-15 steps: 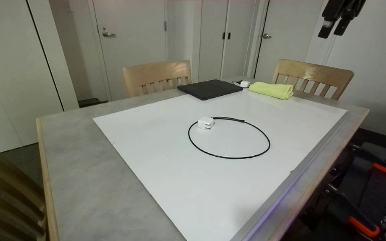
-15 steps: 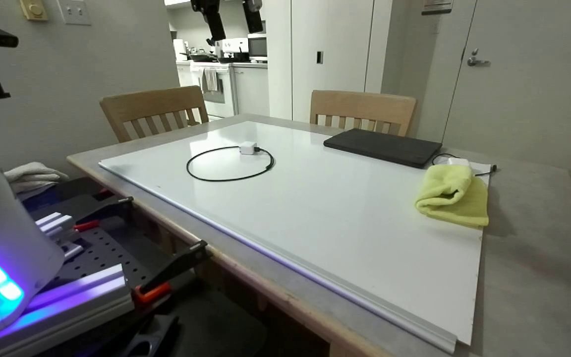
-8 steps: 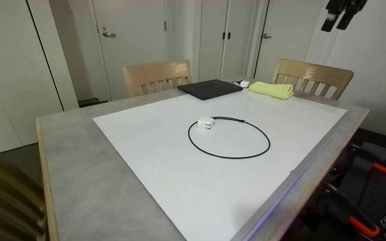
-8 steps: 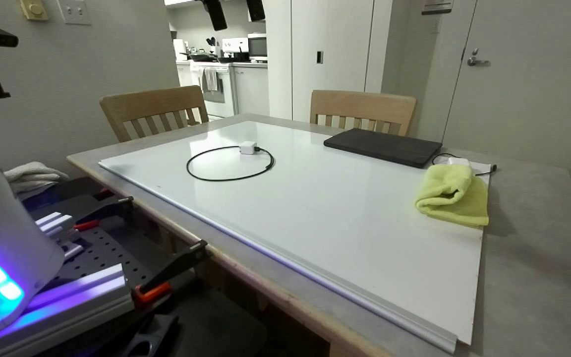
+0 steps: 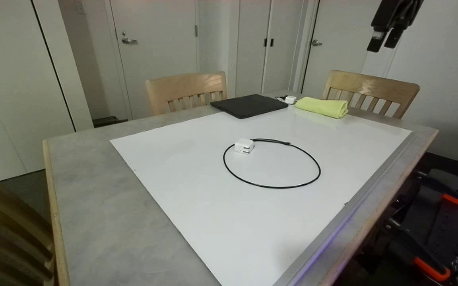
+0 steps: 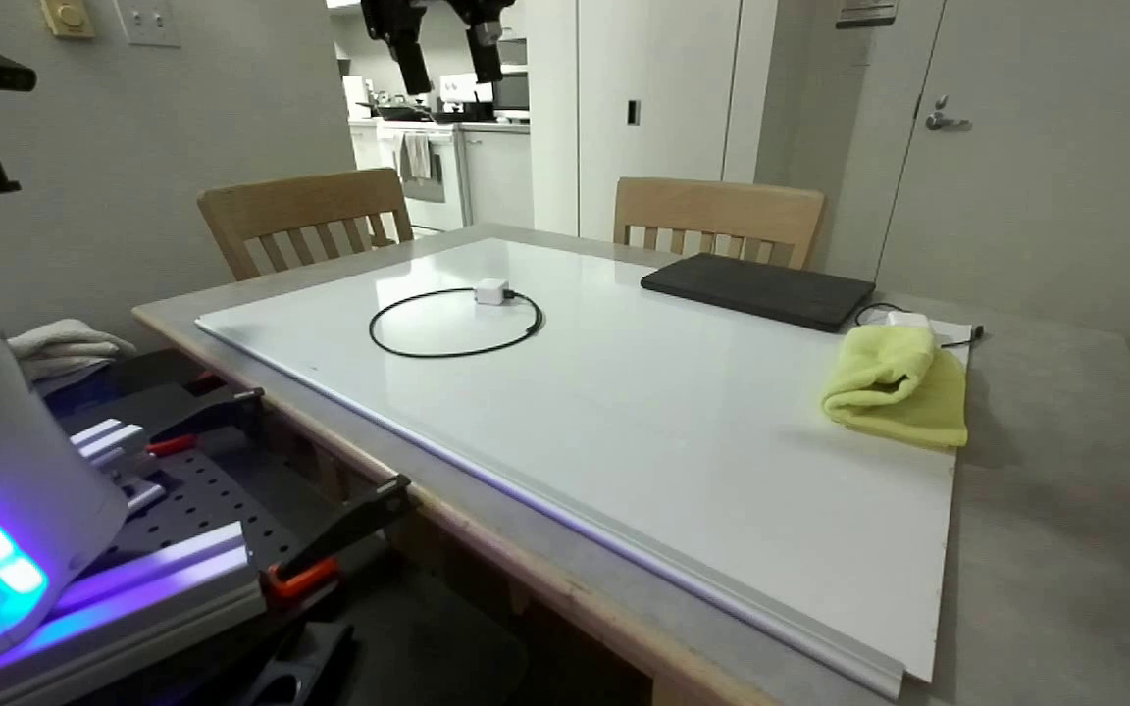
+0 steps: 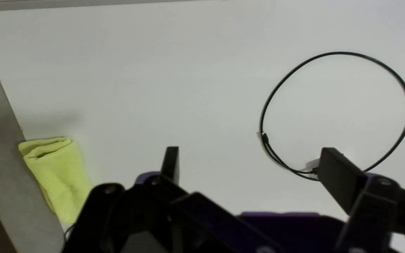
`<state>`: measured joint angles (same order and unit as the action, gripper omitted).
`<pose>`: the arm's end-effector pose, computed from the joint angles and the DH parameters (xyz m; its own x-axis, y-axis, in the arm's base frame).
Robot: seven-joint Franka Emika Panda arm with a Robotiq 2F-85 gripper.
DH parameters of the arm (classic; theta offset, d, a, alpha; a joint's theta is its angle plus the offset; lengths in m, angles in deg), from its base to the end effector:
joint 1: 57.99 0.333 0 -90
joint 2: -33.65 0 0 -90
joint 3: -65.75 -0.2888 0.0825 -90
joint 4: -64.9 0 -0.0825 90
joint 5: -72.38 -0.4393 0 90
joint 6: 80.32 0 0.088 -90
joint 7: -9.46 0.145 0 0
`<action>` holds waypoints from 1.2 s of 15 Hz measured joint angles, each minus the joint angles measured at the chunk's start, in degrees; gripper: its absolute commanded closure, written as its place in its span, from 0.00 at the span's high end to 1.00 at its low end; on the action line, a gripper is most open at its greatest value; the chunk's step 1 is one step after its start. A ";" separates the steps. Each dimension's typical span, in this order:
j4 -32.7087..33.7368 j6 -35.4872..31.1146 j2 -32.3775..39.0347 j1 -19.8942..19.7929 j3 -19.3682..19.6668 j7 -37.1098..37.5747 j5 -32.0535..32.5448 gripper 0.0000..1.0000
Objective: Unwind the phone charger
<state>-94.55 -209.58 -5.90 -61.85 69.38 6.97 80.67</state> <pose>0.4087 -0.0559 0.3318 0.9877 0.0135 0.1556 -0.0008 -0.9958 0.0918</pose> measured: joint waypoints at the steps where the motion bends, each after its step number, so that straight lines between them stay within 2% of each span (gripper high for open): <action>1: 0.01 -1.24 1.72 1.17 -1.39 1.44 -0.38 1.00; 4: 0.60 -6.82 8.17 3.75 -6.01 7.48 -0.96 1.00; 8: 3.29 -15.19 17.77 3.77 -10.99 18.91 -0.83 1.00; 12: 6.65 -18.96 25.28 3.37 -11.59 24.34 -0.91 1.00; 18: 7.59 -19.06 26.72 3.44 -11.61 25.09 -0.98 1.00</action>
<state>-86.96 -228.64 20.82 -58.41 57.78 32.06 79.69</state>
